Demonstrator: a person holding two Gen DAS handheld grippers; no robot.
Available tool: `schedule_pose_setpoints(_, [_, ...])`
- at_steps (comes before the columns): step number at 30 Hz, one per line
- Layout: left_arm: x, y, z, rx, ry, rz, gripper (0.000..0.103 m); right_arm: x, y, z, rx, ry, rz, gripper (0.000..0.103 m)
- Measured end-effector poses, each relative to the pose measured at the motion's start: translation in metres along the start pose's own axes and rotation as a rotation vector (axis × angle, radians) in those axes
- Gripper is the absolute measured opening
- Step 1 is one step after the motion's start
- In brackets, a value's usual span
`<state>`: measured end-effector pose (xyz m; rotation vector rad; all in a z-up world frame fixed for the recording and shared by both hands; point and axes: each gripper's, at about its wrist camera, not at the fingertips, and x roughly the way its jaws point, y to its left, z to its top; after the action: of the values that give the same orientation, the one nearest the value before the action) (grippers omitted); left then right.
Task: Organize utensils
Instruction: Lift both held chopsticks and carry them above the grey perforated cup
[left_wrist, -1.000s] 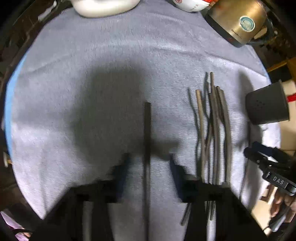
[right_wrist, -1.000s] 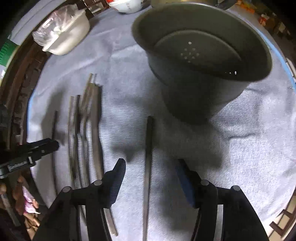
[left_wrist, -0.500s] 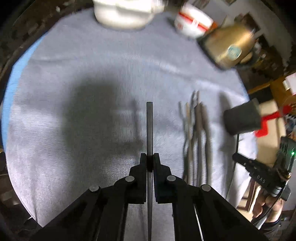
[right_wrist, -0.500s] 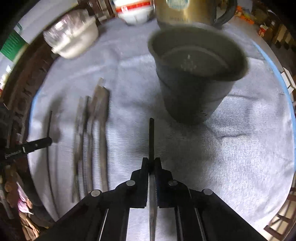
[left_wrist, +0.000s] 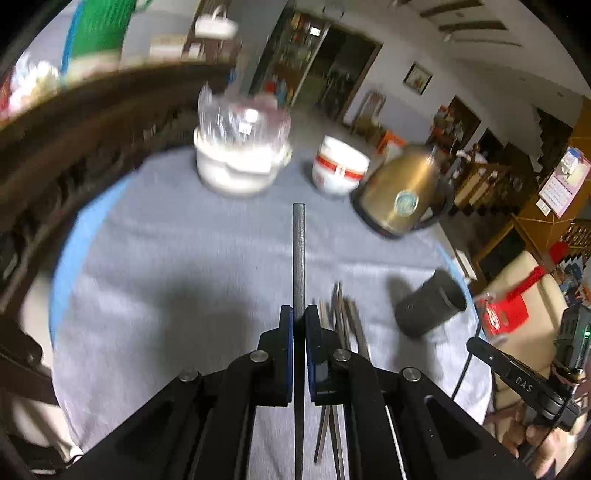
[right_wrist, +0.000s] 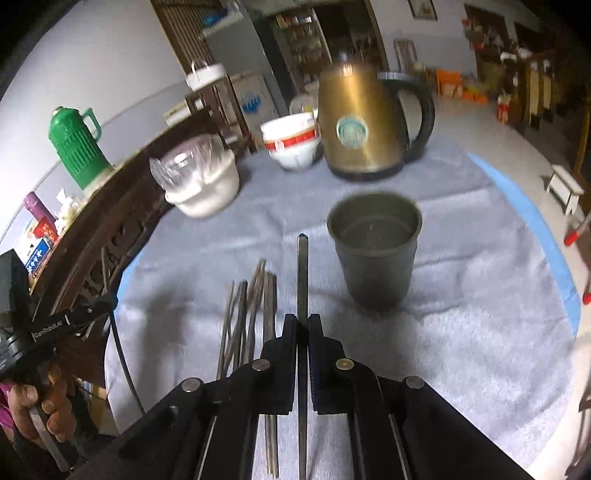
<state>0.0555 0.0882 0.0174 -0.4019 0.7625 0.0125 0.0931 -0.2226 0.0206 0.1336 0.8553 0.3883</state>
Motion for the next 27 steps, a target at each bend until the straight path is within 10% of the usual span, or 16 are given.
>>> schedule_pose_setpoints(13, [-0.028,-0.007,0.021,0.036,-0.3,0.088,0.006,-0.025,0.029,0.017,-0.103,-0.261,-0.111,0.006])
schedule_pose_setpoints(27, [-0.024,-0.013,0.006,0.105,-0.391,0.127,0.006,-0.03,0.019,0.009,-0.105,-0.329,-0.174,0.006])
